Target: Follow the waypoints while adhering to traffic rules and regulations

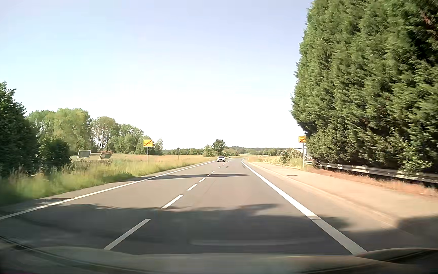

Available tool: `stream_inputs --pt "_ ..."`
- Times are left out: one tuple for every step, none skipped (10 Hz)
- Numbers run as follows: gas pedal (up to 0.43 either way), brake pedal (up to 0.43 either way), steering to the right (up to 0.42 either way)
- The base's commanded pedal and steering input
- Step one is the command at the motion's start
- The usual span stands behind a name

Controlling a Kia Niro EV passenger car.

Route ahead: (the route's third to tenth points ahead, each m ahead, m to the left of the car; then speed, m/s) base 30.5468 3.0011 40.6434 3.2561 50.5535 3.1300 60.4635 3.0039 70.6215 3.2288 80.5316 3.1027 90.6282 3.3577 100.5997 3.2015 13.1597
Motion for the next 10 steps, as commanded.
stream_inputs --pt "0.000 0.030 0.000" --pt "0.000 0.030 0.000" --pt "0.000 0.030 0.000" --pt "0.000 0.030 -0.001" --pt "0.000 0.030 -0.001" --pt "0.000 0.030 -0.001" --pt "0.000 0.030 0.000" --pt "0.047 0.030 0.000" --pt "0.110 0.030 0.000" --pt "0.157 0.030 -0.001"
